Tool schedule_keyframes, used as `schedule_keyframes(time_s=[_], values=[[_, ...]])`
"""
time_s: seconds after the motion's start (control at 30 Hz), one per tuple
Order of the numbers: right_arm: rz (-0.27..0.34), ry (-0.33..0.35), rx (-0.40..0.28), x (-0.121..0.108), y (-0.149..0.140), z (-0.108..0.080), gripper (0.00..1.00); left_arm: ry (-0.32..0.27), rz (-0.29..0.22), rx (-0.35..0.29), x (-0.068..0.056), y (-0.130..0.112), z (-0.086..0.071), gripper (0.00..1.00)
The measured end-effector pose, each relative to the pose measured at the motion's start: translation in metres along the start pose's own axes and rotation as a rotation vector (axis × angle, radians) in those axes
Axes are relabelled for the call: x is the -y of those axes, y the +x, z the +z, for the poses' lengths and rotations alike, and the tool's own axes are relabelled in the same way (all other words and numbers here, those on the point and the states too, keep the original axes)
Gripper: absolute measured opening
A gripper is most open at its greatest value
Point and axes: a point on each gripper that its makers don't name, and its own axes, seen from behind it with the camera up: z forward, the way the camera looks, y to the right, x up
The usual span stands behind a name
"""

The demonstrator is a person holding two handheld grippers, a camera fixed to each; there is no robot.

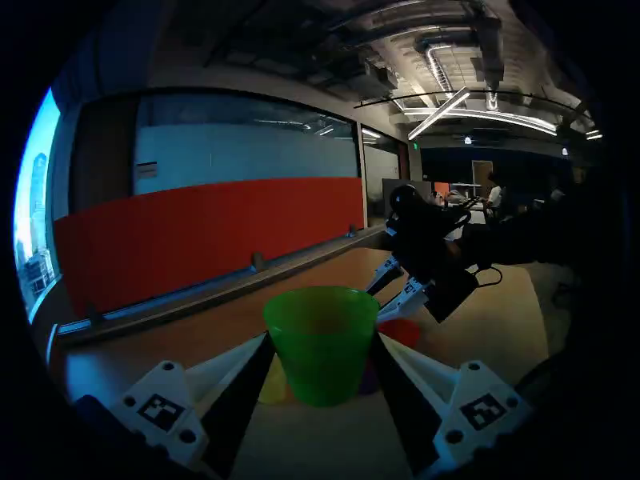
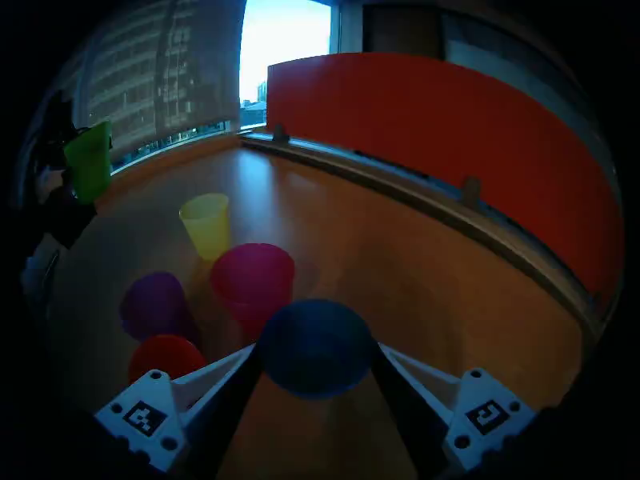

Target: Pour water

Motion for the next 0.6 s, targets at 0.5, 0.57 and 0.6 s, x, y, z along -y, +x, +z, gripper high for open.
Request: schedule_keyframes(time_s=[0.5,0.57,0.6], values=[[0.015,-0.004,-0.028,-0.001,0.009,-0.003,0.93,0.001,0.001,0.007,0.001,-0.003,0.004,0.83],[0.018,-0.005,-0.03,-0.002,0.01,-0.004,0.93,0.001,0.003,0.007,0.001,-0.003,0.004,0.83],[0.019,-0.005,-0.031,-0.002,0.011,-0.004,0.93,0.001,0.004,0.007,0.001,-0.003,0.004,0.83]])
